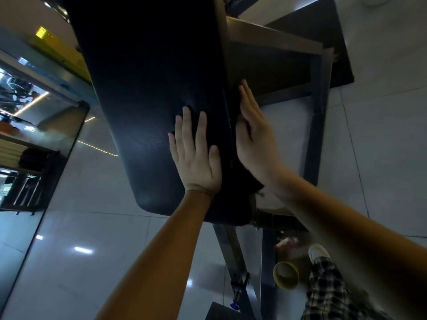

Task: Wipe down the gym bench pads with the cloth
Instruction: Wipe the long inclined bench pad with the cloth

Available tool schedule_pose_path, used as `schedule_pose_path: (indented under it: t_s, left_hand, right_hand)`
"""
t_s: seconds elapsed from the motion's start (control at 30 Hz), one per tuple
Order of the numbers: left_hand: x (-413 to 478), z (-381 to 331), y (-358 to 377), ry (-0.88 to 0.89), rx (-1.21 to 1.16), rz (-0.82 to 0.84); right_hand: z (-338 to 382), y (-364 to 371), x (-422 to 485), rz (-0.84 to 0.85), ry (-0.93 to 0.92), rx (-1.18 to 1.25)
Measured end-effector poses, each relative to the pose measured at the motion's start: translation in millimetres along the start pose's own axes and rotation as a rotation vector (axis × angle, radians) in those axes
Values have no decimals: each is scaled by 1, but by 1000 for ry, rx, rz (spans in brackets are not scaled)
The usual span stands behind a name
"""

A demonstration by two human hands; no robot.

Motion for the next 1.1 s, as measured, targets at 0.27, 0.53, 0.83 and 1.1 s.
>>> schedule_pose_path:
  t_s: [0.27, 0.53, 0.83, 1.1]
  left_hand:
    - [0, -2, -2, 1, -20, 13]
    - [3, -1, -3, -16, -5, 39]
    - [29, -2, -19, 43, 1, 172]
    - [199, -5, -32, 134, 52, 188]
  right_hand:
    - [-1, -7, -5, 48, 15, 44]
    - [-20, -1, -92, 187, -101, -126]
    - [-23, 5, -47, 18, -225, -194]
    - [24, 3, 76, -62, -192, -25]
Point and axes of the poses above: each hand's wrist, its own x-axis towards the middle knuckle, its own y-axis out of the palm, z = x × y, the point moved 1 cm from there along x, towards the middle knuckle, and after that the axes turned 3 degrees about -x, right-handed, at the moved point
